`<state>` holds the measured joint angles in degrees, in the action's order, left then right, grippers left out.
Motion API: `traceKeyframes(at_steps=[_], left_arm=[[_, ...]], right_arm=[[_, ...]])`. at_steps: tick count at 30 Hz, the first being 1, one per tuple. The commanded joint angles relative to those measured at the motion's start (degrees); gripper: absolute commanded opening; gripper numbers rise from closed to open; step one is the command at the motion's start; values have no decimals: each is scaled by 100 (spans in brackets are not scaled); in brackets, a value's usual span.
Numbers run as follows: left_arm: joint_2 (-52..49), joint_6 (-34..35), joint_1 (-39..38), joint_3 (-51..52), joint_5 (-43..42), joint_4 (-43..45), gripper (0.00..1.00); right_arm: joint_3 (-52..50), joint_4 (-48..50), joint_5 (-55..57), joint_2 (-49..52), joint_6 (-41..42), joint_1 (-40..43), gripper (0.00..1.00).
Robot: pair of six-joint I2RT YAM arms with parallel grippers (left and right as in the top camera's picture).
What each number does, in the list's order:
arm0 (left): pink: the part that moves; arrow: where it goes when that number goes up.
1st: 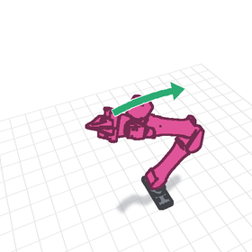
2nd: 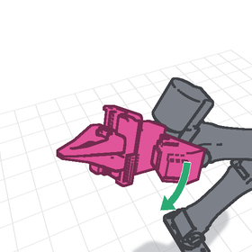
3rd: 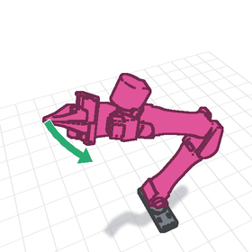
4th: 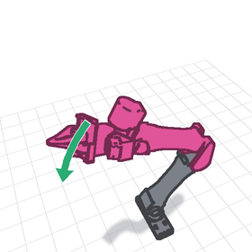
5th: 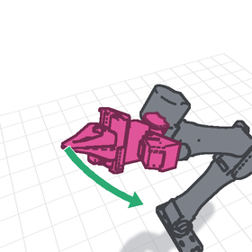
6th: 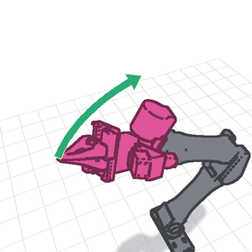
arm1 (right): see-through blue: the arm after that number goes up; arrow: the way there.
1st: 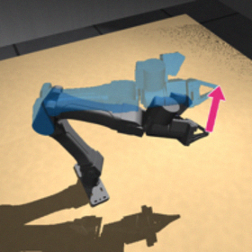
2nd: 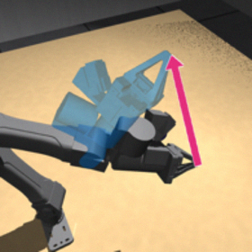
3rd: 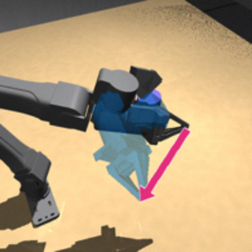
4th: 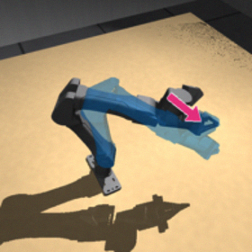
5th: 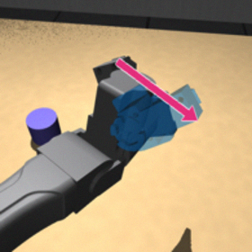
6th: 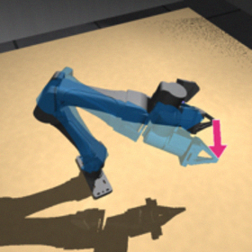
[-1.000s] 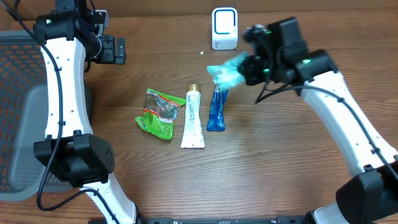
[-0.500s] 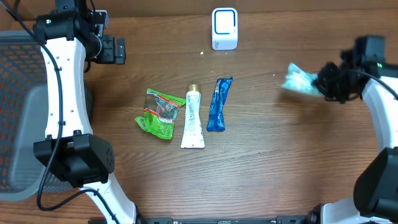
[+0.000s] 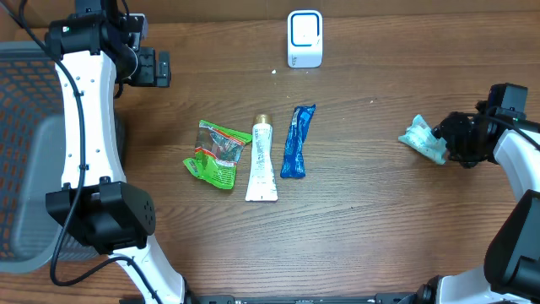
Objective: Scan the item barcode
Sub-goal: 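Carry the wipes pack right and drop it on the table, then move the right gripper to the blue packet and grasp it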
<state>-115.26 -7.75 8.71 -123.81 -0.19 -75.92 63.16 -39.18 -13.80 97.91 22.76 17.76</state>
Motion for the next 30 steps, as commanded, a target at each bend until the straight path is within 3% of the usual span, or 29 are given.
traceKeyframes(at_steps=[1,7,13,21,30], left_arm=[[201,-122,-7,-96,24,4,100],[201,-122,-7,-96,24,7,100],[201,-122,-7,-96,24,4,100],[201,-122,-7,-96,24,7,100],[201,-122,-7,-96,24,7,100]], right_arm=[[444,-175,-627,-83,-269,-2,79],[1292,-721,-1812,-87,-807,-205,82],[1346,-212,-2227,7,-752,-1143,82],[1342,1080,-1867,785,221,-2479,83],[1342,1847,-1943,1694,951,-2859,80]])
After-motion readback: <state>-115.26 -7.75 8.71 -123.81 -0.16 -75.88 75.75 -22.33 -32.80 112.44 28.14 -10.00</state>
